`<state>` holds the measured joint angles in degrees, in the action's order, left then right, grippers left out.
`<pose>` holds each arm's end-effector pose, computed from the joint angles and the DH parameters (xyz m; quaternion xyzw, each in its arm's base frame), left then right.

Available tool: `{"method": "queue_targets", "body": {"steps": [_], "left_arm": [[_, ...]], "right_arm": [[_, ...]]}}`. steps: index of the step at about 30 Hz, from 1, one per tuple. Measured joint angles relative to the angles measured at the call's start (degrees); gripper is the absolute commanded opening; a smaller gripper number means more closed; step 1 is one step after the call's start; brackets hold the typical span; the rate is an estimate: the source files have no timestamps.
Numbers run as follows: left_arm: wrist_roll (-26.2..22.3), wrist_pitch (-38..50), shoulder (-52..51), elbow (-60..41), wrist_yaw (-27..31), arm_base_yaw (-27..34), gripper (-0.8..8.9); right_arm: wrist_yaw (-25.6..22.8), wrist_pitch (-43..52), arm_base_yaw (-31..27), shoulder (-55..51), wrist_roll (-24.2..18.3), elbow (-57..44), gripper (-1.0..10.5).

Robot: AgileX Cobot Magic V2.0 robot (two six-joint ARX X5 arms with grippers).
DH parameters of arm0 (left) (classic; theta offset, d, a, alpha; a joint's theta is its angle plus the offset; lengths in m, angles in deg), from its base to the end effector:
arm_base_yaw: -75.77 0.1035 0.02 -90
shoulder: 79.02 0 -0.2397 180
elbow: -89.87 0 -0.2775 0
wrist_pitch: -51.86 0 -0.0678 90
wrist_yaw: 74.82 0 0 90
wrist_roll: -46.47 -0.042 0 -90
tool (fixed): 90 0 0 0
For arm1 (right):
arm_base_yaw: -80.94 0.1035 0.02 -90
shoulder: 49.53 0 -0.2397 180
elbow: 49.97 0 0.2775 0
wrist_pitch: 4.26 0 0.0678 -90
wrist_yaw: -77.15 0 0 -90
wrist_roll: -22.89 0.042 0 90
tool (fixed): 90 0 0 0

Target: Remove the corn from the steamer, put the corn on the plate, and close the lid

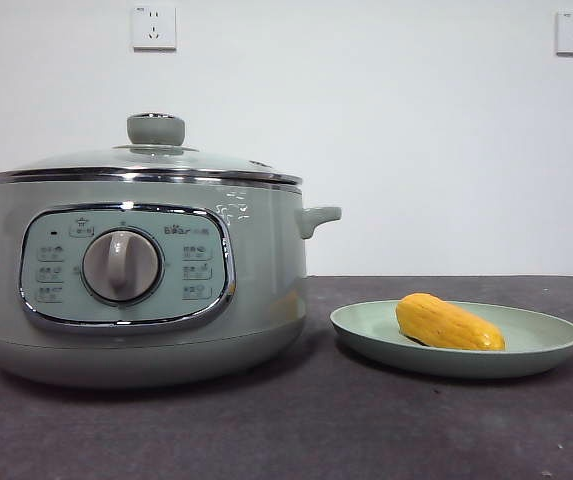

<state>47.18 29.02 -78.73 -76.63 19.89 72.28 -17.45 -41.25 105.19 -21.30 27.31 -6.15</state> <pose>0.1585 -0.0062 0.1498 -0.0002 0.0837 0.0111 0.9964 0.1639 0.0701 0.2514 -0.0089 0.1861 0.1606 0.9693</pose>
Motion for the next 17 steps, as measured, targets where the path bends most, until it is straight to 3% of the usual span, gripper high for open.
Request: {"method": "queue_targets", "body": {"steps": [3, 5, 12, 17], "left_arm": [[0.0, 0.0, 0.0, 0.0, 0.0, 0.0, -0.03], [0.0, 0.0, 0.0, 0.0, 0.0, 0.0, -0.03], [0.0, 0.0, 0.0, 0.0, 0.0, 0.0, -0.03], [0.0, 0.0, 0.0, 0.0, 0.0, 0.0, -0.03]], "right_arm": [[0.1, 0.5, -5.3, -7.9, -6.4, -3.1, 0.0], [0.4, 2.8, -10.2, -12.9, -8.1, -7.6, 0.0], [8.6, 14.7, -18.4, -24.4, -9.0, -21.9, 0.0], [10.3, 15.4, -21.1, -27.5, -8.8, -28.0, 0.0]]}}
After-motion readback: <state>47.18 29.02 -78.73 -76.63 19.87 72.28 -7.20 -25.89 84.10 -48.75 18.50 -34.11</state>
